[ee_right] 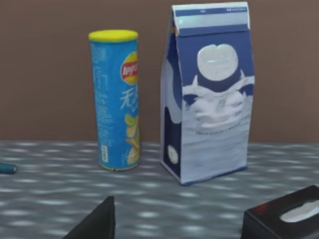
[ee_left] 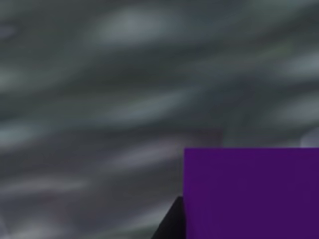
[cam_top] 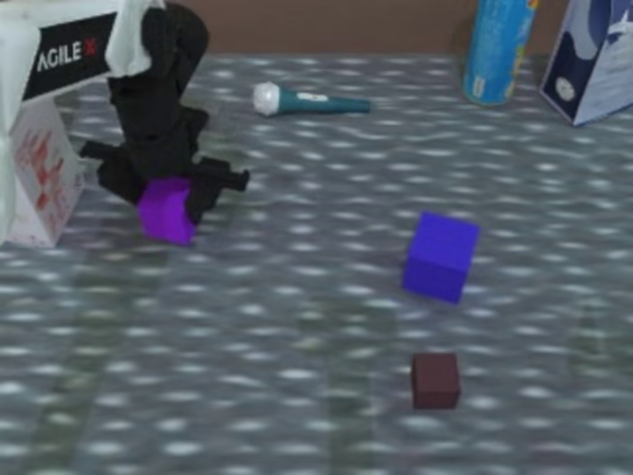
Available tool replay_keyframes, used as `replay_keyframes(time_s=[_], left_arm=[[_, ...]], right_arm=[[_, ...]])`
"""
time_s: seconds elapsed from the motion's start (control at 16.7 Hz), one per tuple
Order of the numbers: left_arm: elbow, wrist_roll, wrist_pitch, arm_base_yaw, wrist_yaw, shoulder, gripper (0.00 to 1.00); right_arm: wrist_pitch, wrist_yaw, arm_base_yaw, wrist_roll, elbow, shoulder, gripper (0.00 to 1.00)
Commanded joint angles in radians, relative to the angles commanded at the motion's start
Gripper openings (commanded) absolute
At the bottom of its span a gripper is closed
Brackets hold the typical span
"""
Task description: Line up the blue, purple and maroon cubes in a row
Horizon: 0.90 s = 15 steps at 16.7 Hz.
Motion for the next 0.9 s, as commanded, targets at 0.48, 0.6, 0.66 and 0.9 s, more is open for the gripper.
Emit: replay_keyframes(time_s=[0.48,0.6,0.66,0.9], left_arm=[[0.064,-0.001,-0.101,0.002,-0.001,-0.041,0.00],[0.056,-0.033,-0.100,-0.027,-0.002,-0.048,0.00],[0.047,-0.065,-0.099,-0.052,-0.003,-0.055,0.00],[-0.018,-0.294,-0.090,-0.203,-0.008,-0.103,0.00]], right_arm=[[0.000,0.000,0.000,0.000,0.000,0.000,1.00],[0.000,0.000,0.000,0.000,0.000,0.000,1.00],[0.000,0.000,0.000,0.000,0.000,0.000,1.00],[0.000,0.000,0.000,0.000,0.000,0.000,1.00]])
